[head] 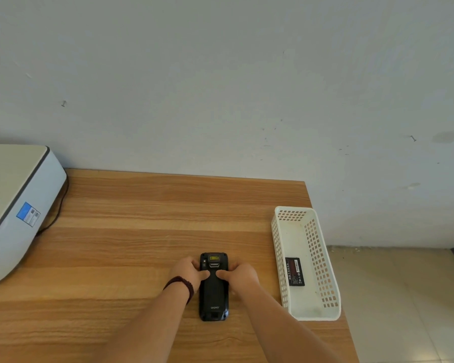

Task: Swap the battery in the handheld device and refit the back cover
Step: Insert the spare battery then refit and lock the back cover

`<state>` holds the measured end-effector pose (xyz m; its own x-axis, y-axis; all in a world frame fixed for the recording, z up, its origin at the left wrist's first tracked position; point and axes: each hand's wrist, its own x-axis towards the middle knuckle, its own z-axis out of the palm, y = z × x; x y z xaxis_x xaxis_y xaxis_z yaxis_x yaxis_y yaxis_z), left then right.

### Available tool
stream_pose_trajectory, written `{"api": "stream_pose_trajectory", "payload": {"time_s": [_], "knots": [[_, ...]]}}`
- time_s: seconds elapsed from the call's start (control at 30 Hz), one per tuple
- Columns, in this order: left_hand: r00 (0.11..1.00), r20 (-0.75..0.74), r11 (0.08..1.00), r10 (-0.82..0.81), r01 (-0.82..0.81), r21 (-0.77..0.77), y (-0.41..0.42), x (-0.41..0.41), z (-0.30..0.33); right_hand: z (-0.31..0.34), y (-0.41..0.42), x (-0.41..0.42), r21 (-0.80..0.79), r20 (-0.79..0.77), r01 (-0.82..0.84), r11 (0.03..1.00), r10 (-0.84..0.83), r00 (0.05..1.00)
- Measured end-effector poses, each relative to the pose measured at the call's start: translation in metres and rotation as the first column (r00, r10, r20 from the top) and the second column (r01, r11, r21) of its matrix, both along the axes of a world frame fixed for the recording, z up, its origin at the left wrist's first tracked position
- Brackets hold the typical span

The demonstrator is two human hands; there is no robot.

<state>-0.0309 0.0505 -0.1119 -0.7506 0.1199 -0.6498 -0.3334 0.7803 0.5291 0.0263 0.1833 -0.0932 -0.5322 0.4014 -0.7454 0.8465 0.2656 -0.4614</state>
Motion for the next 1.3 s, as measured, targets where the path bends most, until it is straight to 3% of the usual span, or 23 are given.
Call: {"api": "stream_pose_trajectory", "payload": {"time_s": [0.3, 0.5, 0.63, 0.8, 1.03, 1.17, 1.3], "knots": [[0.982, -0.037, 0.98, -0.184, 0.18, -0.088, 0.004, -0.006, 0.005, -0.006, 0.003, -0.01, 0.035, 0.084, -0.071, 0.997, 0.067, 0.994], [0.978, -0.147, 0.989, -0.151, 0.151, -0.008, 0.0, 0.005, 0.003, -0.012, 0.002, -0.008, 0.005, 0.035, -0.028, 1.0, 0.027, 0.999], [0.988, -0.083, 0.992, -0.127, 0.127, -0.005, -0.003, 0.002, 0.003, -0.007, 0.002, -0.007, -0.008, 0.031, -0.019, 1.0, 0.019, 0.999], [0.992, 0.125, 0.991, 0.018, -0.034, 0.13, -0.008, 0.006, 0.007, -0.011, 0.007, 0.008, -0.097, 0.027, 0.052, 0.994, -0.05, 0.998], [0.993, -0.084, 0.997, -0.078, 0.077, -0.014, -0.006, 0.018, 0.0, -0.015, 0.002, 0.011, -0.062, 0.029, 0.041, 0.997, -0.04, 0.999], [0.998, 0.056, 0.996, -0.009, 0.004, 0.087, -0.013, 0.023, 0.003, -0.01, -0.002, 0.02, -0.04, 0.041, 0.041, 0.998, -0.039, 0.998], [0.992, 0.097, 0.991, -0.084, 0.073, 0.112, -0.017, 0.037, 0.003, -0.015, -0.008, 0.036, -0.11, 0.047, 0.022, 0.994, -0.017, 0.999]]}}
